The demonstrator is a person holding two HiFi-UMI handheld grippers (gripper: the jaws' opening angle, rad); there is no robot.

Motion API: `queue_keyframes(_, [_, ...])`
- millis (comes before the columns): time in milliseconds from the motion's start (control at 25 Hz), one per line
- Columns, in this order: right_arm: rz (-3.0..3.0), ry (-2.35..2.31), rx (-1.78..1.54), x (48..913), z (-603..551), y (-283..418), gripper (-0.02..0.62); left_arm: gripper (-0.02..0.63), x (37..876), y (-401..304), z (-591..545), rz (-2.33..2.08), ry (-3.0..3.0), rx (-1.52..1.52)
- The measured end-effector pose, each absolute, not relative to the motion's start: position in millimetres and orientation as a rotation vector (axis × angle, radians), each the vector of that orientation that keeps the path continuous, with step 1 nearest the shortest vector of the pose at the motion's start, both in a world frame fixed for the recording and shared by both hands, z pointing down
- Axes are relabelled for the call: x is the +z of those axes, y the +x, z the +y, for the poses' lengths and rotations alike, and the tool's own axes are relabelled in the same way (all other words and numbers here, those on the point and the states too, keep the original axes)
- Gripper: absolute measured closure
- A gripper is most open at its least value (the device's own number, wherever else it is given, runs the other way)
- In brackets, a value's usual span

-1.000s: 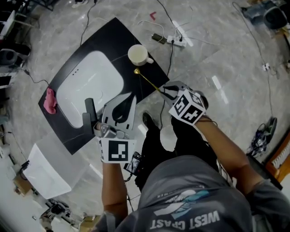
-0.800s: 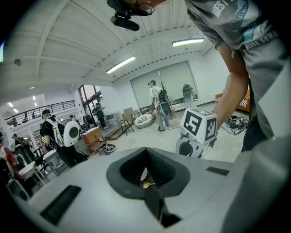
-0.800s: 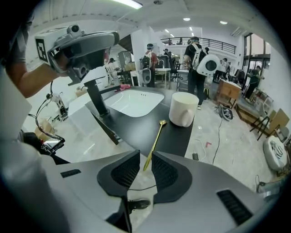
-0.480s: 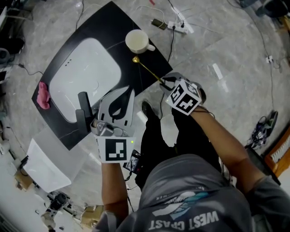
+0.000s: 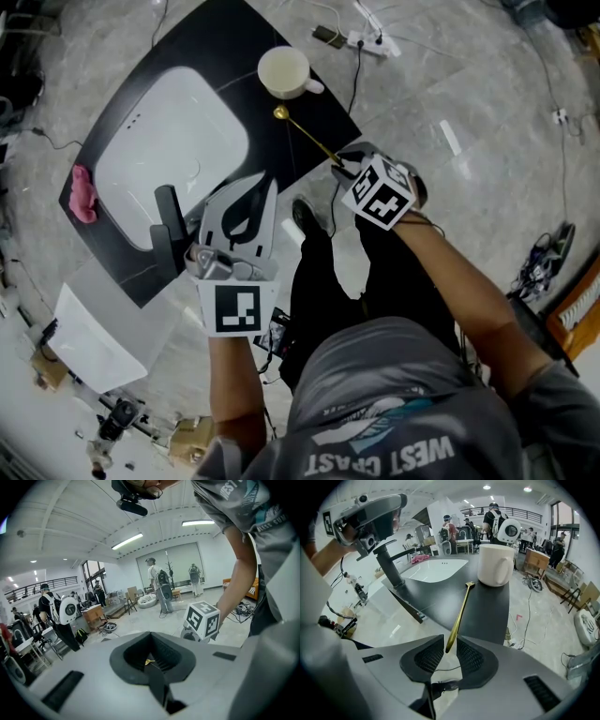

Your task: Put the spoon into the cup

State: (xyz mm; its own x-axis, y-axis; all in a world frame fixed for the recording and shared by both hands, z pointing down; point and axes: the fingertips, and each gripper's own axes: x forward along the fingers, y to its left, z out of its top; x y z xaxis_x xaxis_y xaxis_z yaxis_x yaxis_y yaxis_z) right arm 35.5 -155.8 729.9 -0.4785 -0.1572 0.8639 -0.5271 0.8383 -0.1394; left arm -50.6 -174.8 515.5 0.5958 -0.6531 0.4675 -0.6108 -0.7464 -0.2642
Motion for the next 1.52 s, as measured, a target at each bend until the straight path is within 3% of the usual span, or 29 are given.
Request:
queue_keyframes(600, [-2.069,0.566,0.498,724.0,-159.4,40.9,0.565,0.604,512.1,-46.9,-173.5,1.075,-2.734,-0.849])
queue_keyframes(1520, [-2.091,0.673,0.438,667.7,-187.2,57.3,0.565,0.604,466.5,-48.7,-181.9,1.045,-2.668,-0.797])
